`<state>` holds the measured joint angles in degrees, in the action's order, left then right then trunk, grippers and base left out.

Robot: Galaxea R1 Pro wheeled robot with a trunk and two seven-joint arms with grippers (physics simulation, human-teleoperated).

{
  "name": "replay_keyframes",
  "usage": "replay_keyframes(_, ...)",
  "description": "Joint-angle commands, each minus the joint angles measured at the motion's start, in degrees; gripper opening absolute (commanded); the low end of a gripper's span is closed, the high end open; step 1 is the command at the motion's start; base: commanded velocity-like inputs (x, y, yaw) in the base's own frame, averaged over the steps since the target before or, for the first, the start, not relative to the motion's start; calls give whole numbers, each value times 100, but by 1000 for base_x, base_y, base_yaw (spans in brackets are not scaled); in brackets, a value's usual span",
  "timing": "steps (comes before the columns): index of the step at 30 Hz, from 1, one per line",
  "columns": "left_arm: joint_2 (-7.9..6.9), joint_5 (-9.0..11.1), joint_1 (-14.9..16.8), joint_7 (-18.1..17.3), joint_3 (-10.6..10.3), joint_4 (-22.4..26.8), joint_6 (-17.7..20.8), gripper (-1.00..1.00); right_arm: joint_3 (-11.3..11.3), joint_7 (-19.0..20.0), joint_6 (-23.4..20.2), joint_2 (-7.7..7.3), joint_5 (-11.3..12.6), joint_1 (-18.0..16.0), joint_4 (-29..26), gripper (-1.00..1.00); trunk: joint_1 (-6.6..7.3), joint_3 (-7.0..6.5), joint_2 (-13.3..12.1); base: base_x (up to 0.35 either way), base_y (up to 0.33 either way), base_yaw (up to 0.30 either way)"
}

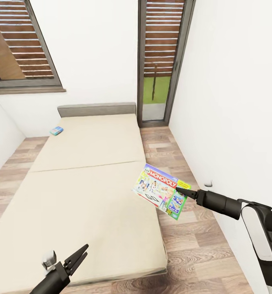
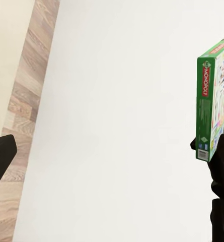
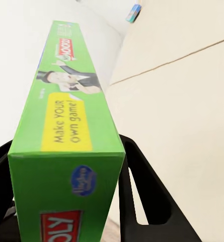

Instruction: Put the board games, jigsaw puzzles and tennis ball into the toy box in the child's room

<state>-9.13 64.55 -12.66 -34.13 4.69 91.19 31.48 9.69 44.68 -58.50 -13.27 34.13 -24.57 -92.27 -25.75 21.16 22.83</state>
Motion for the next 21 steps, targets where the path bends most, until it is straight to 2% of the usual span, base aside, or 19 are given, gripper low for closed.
replay_keyframes(1,-1,38,0,9,2,4,44,100,6,33,-22,0,-21,-4,-1,-100,-4,-1,9,0,0,0)
replay_keyframes(21,8,-18,-16,18,-16,4,-11,100,8,36,-13,2,-26,-4,-1,-100,-4,-183,9,0,0,0)
